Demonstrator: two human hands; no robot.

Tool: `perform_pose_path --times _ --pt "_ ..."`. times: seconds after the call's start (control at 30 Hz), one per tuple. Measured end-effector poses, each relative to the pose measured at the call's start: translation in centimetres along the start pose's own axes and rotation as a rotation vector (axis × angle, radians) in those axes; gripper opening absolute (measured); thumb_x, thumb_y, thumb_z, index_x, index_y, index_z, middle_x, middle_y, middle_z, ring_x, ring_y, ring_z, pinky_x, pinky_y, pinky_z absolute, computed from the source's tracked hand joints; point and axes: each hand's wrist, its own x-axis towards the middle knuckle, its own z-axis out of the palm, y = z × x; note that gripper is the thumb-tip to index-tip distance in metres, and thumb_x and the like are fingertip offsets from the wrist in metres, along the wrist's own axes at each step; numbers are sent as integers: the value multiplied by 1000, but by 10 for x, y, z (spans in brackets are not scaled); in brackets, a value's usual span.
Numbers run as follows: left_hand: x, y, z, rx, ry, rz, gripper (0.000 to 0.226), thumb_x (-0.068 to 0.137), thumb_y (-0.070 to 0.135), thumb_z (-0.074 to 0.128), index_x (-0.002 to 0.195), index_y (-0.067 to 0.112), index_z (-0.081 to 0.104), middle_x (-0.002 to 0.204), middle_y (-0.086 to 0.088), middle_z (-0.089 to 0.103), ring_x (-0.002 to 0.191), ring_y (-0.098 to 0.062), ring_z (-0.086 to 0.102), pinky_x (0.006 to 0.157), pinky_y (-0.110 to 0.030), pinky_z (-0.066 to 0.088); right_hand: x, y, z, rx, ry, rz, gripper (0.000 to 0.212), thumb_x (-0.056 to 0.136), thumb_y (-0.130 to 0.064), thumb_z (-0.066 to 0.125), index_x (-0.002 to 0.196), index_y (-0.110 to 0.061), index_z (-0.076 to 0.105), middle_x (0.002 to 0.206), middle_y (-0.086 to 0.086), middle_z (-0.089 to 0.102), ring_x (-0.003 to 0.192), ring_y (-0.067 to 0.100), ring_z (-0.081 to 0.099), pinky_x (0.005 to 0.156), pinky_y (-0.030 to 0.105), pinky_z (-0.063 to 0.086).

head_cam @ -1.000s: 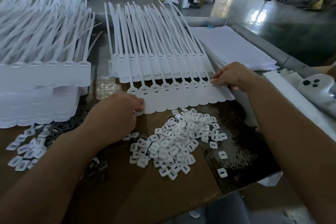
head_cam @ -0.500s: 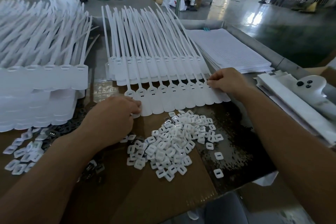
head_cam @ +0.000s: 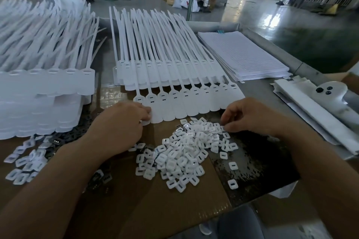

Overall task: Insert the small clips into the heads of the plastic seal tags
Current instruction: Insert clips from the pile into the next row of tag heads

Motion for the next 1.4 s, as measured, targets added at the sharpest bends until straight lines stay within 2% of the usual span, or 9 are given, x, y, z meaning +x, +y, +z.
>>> perform_pose_path --times 0.23,0.4,0.57,0.67,0.83,0.93,1.07,1.27,1.4 --pt "2 -1 0 -8 4 -14 43 80 -1 48 116 17 63 130 12 53 120 -3 43 95 -14 27 1 1 2 -57 -8 10 19 72 -13 77 67 -24 61 72 -5 64 65 7 56 69 26 47" --pt "3 -2 -1 -5 6 -7 43 80 -1 47 117 16 62 131 11 52 121 -3 42 94 -11 22 1 4 -6 27 69 4 20 77 -9 71 73 -26 64 67 -10 64 57 -7 55 59 6 41" --pt "4 -2 -2 -8 -3 -10 44 80 -2 47 117 16 62 132 11 51 122 -3 41 94 -11 21 7 6 -15 198 333 6 9 78 -10 70 74 -18 68 67 -6 64 50 -10 52 53 1 40" --pt "4 -2 -2 -4 -16 -12 43 81 -1 46 118 15 61 132 10 51 122 -4 41 97 -13 24 17 11 -21 265 491 59 7 81 -14 68 75 -16 65 64 -3 63 48 -3 54 50 10 44" --pt "5 -1 -3 14 -37 -17 43 83 0 45 120 17 60 134 11 49 123 -5 41 102 -18 27 41 24 -28 287 595 134 13 83 -2 62 92 -11 62 73 0 63 64 13 59 60 21 51" --pt "5 -1 -3 19 -43 -16 42 84 2 45 120 17 59 134 12 49 122 -4 41 102 -17 27 53 31 -28 336 606 163 12 85 0 61 95 -4 65 71 1 62 63 11 57 64 20 52" --pt "5 -1 -3 20 -41 -13 42 84 3 45 119 19 60 133 14 49 122 -2 40 100 -15 26 63 34 -22 309 615 201 12 85 -7 61 86 -18 65 74 -9 59 67 1 51 64 16 42" --pt "5 -2 -4 17 -42 -17 42 82 2 45 119 18 61 132 14 50 121 -3 40 99 -16 27 71 32 -17 378 553 251 11 85 -6 61 90 -14 66 86 3 61 85 14 54 75 26 42" --pt "5 -2 -3 13 -48 -26 44 82 1 46 119 18 60 132 14 50 121 -3 40 100 -16 27 73 32 -17 345 533 255 11 85 -2 60 83 -13 63 78 2 61 75 11 53 63 18 40"
